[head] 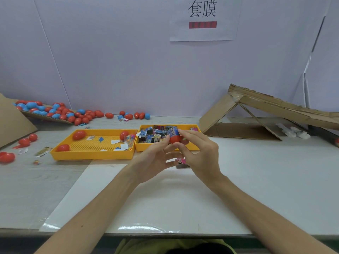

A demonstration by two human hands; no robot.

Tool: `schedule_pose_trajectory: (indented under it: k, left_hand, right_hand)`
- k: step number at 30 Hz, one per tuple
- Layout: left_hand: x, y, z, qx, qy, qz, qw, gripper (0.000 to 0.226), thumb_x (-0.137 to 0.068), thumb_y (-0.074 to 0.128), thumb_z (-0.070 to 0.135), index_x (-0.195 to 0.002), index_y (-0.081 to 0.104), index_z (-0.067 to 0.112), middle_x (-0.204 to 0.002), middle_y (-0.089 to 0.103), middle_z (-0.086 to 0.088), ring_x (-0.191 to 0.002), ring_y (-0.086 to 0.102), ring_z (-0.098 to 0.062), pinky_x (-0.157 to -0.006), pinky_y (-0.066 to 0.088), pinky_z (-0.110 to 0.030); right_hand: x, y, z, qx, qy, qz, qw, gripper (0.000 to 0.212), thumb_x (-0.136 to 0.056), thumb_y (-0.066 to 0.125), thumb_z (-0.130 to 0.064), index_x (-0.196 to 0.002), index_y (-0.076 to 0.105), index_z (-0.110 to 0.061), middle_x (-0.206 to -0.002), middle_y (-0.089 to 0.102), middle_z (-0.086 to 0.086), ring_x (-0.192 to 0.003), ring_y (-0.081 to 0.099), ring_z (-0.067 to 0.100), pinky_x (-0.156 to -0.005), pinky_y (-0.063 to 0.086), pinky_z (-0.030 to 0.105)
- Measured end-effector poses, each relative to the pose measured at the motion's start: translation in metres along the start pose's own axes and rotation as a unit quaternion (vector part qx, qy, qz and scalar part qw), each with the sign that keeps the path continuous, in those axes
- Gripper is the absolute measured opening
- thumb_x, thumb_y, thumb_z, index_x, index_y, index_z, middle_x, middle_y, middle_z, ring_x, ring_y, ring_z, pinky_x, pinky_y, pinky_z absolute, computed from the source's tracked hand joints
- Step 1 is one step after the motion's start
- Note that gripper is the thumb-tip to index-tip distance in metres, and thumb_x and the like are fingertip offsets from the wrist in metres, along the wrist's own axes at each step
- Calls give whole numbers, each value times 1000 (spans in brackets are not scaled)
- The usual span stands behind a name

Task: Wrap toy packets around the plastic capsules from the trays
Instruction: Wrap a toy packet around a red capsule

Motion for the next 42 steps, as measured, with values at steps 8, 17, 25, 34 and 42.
schedule_pose_trajectory:
  k: [8,17,25,34,42]
  left_hand:
    - [-2,-2,-3,30,-4,-28,999,44,-104,45,41,-138,61,19,-146,57,-4,-126,53,-27,-108,45,-45]
    - [-2,3,-4,15,-6,-26,1000,47,-99,54,55,-127,67,19,-127,68,0,-117,62,-21,-98,52,-35]
    - [-1,3,-4,39,-6,-45,998,42,-99,57,49,-126,67,17,-116,71,-2,-115,65,-24,-93,53,-35]
    - [0,5,-3,13,3,-75,997,40,-104,50,47,-132,64,21,-126,68,0,-115,64,-22,-98,51,-37]
    - [1,10,3,-21,27,-46,998,41,-97,56,51,-123,71,22,-137,63,-5,-108,65,-20,-95,52,-37]
  right_hand:
    - [-2,2,-2,-36,20,-34,999,36,-87,76,-20,-122,71,-14,-113,74,-3,-105,66,8,-95,49,22]
    - [0,2,-4,-16,-12,-25,999,33,-83,79,-14,-115,74,-8,-116,71,-4,-113,58,-1,-98,51,28]
    - [0,-2,-7,-24,-22,-14,999,31,-78,82,-8,-108,77,-5,-112,75,2,-107,68,11,-91,57,42]
    - [-1,-4,-7,-26,-10,2,1000,25,-77,84,-3,-102,79,-7,-105,76,2,-100,72,16,-89,57,37]
    - [-3,-1,-3,-54,12,-24,998,24,-83,80,-7,-107,75,-10,-104,75,-1,-99,69,11,-90,52,22]
Point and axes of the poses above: each hand's wrist, its own x-axis away from the middle knuckle, its own y-axis out of the palm, z = x × y, the point moved 5 cm from there along -x, towards the middle knuckle
